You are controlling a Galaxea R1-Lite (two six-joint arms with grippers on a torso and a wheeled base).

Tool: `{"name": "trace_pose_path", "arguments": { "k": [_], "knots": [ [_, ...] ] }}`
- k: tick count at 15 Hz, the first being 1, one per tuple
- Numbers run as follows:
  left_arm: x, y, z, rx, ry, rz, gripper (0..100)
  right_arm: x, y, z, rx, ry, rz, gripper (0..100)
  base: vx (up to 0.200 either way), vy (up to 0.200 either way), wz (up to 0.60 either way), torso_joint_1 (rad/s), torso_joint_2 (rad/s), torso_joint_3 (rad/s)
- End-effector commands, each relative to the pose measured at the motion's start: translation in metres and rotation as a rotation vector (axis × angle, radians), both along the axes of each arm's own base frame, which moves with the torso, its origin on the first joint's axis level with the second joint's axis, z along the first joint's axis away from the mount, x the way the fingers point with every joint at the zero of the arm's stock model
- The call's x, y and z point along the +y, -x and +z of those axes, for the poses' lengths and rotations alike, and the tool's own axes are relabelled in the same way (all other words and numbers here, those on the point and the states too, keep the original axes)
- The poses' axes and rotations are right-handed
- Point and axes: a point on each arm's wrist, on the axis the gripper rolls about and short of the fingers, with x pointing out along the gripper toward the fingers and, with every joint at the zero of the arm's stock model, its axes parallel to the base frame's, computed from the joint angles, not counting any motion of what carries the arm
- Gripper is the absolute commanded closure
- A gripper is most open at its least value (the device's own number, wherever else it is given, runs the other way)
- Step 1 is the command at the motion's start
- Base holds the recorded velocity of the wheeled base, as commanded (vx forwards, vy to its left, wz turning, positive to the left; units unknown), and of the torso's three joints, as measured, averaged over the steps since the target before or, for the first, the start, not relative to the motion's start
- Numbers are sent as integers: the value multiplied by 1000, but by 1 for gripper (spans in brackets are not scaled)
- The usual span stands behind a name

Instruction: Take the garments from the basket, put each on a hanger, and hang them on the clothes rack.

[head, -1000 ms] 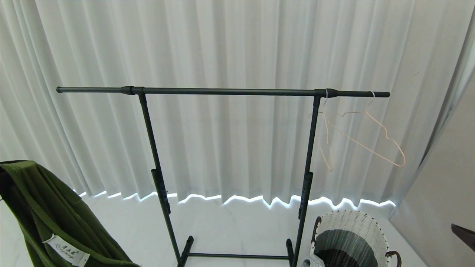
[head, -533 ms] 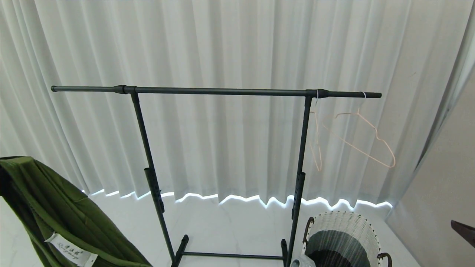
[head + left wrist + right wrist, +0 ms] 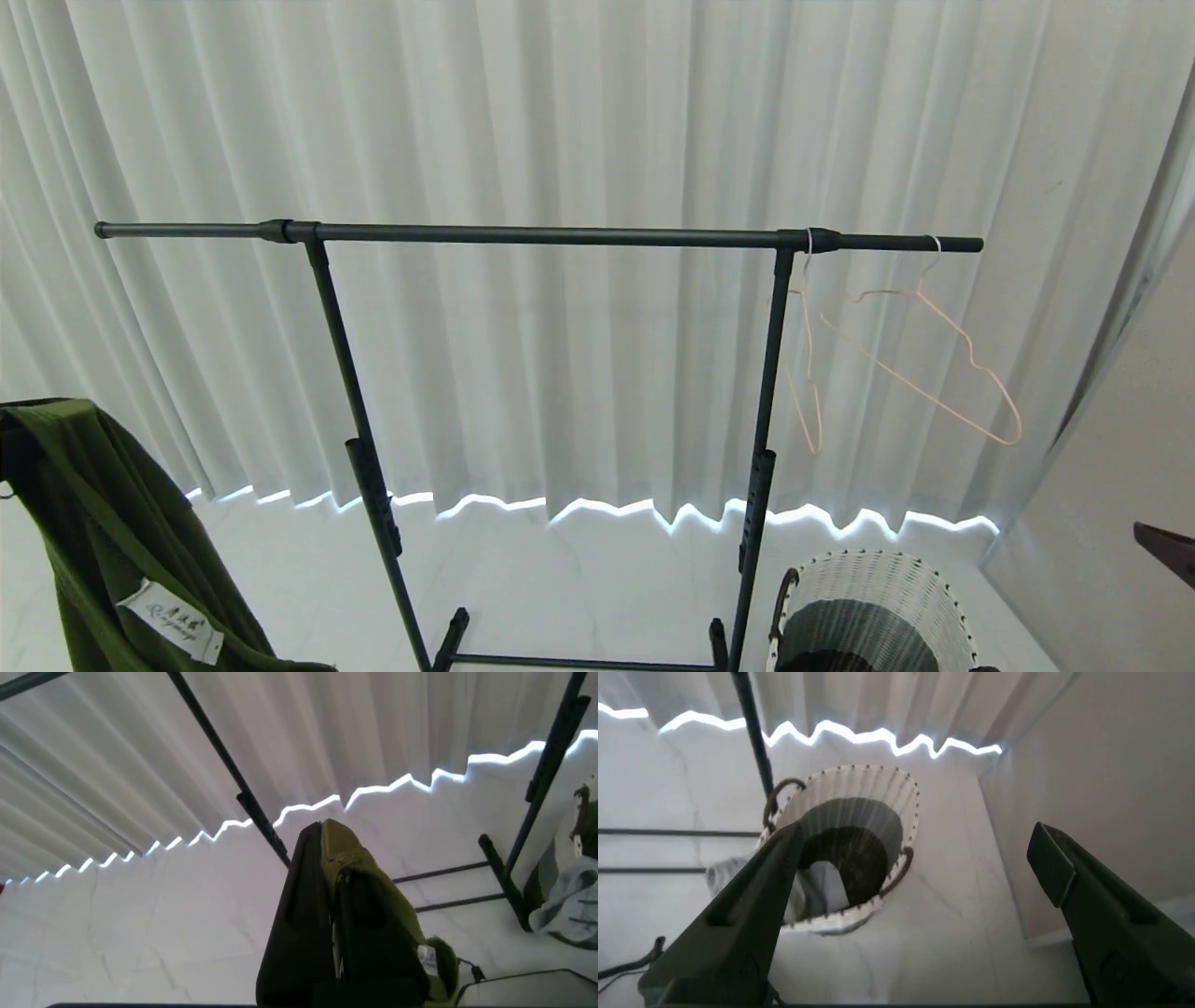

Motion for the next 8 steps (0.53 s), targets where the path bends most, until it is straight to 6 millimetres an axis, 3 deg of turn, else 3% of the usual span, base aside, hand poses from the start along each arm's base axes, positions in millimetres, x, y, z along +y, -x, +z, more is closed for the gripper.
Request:
{"name": "trace_pose_path", "arguments": {
  "k": [1,7,8],
  "knots": [
    [0,0,0,1,-1,1,100,1,-9,2,16,3,-5,0,200,0,0,2,2,2],
    [-1,-2,-1,5,-6,0,100,2,-33,1,6,-2,-23,0,200,0,0,3,2,2],
    [-2,-2,-2,8,-9,0,100,1,-36,2,6,-2,-26,0,0,0,0,0,0,0]
  ]
}}
